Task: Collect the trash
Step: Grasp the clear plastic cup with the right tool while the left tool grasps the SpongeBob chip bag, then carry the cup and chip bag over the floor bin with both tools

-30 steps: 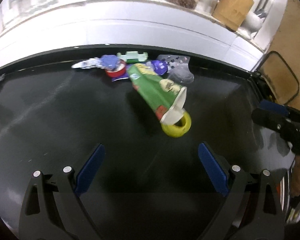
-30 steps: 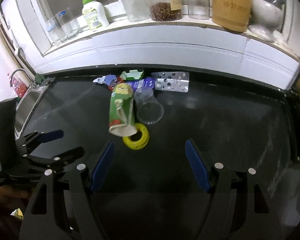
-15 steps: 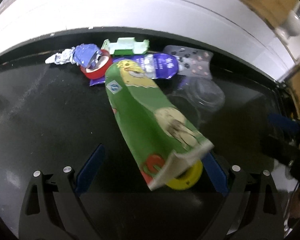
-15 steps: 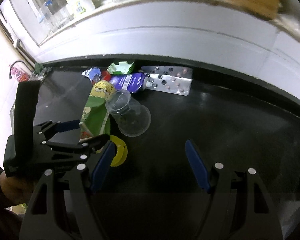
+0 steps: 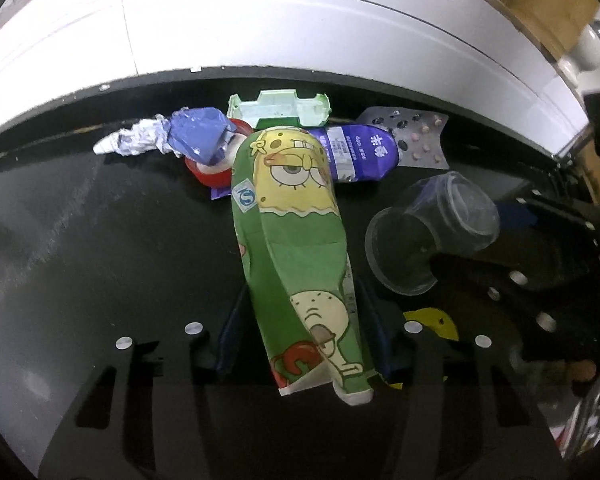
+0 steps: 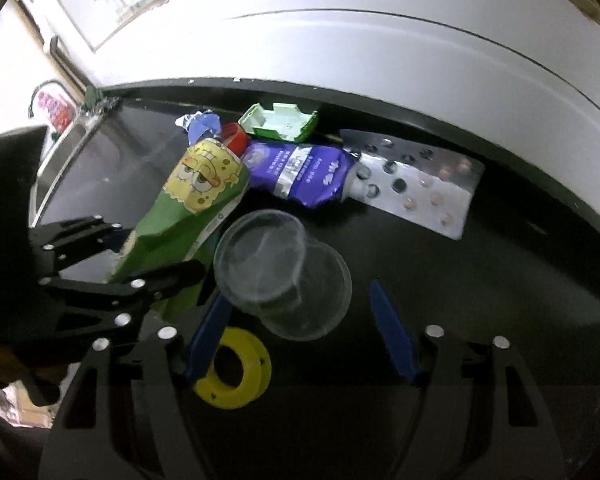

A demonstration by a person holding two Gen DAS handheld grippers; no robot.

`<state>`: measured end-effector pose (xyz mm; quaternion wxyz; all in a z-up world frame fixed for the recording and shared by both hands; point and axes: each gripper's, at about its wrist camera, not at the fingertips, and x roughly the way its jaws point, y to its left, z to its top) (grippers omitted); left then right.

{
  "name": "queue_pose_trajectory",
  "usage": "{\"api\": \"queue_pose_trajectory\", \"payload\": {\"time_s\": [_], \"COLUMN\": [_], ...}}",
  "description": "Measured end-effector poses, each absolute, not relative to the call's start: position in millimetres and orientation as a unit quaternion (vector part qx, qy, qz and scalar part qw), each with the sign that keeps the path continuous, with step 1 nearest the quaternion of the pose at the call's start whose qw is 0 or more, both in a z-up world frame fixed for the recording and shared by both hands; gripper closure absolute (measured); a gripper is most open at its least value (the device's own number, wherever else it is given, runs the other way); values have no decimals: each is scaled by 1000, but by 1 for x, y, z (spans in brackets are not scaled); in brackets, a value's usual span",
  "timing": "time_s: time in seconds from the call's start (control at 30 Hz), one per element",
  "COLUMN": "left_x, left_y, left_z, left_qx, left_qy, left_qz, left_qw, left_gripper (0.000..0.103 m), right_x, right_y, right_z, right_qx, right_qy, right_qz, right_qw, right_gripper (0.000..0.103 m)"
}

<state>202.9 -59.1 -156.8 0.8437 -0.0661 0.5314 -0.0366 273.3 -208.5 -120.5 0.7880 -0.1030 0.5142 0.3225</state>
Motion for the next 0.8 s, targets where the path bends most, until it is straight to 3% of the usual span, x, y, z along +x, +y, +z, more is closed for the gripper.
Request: {"api": "queue_pose_trajectory", "payload": {"time_s": [0.03, 0.23, 0.8], "left_x": [202, 196, 94], "left_y": [-59, -58, -43], "left_z": [-157, -152, -103], "left_qx": [-65, -61, -39], "left_qy": [529, 520, 492], "left_qz": [-39, -44, -51], "left_qw": [845, 851, 868], "left_gripper": [53, 53, 54], "right_x": [275, 271, 182], "right_y": [-206, -198, -234], "right_z": [-123, -120, -55], "right_qx": [-107, -126, -81], "right_qy": [515, 502, 465], "right_qz": [323, 317, 260], "right_qw": [787, 795, 842], "right_gripper": [50, 75, 77]}}
